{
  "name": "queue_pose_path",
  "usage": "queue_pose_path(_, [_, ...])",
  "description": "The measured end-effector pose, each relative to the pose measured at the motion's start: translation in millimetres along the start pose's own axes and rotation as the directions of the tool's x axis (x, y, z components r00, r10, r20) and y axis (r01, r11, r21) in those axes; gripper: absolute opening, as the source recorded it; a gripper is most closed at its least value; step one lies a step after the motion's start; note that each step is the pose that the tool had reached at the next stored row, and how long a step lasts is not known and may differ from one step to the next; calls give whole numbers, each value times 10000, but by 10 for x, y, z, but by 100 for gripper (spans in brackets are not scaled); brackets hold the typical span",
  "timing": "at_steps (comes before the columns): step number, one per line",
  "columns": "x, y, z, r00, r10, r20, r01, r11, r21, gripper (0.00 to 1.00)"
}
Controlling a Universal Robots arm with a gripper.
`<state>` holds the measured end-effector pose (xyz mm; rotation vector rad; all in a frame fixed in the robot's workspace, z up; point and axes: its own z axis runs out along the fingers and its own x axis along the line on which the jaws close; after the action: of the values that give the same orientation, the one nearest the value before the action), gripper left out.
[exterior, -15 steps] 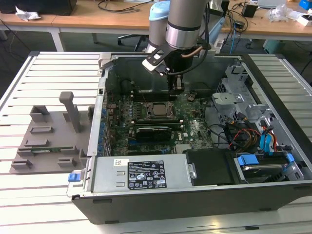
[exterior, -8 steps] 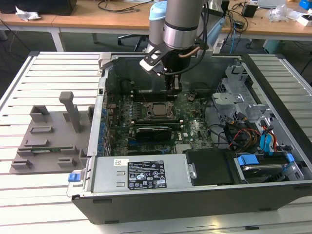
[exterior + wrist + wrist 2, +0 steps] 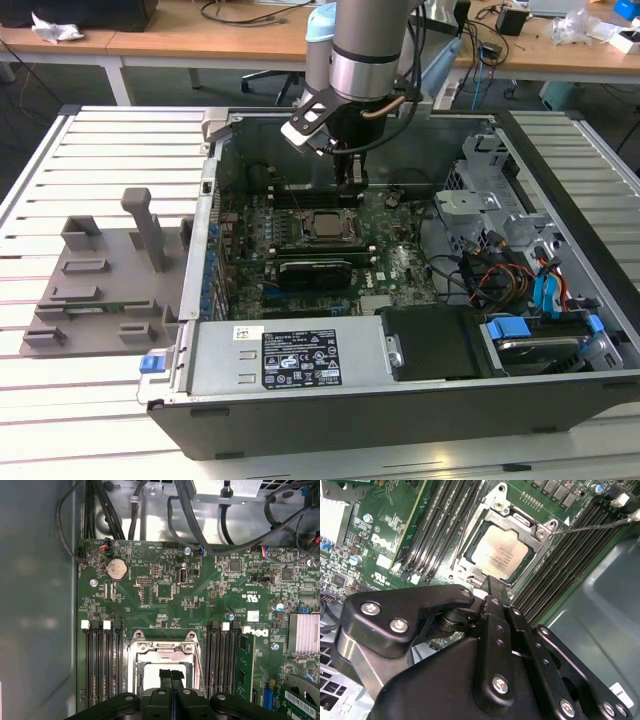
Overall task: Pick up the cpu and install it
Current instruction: 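Close the cpu cover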
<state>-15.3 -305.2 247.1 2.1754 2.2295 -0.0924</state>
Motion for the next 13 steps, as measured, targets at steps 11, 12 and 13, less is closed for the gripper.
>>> queue_pose_path(11, [4,-163,11,10000,-2,0,2,10000,0,11])
queue_pose_path(12, [5,-172,15,10000,-2,1,2,10000,1,11])
queue_pose_path(13, [6,-181,25,10000,-1,0,1,10000,0,11])
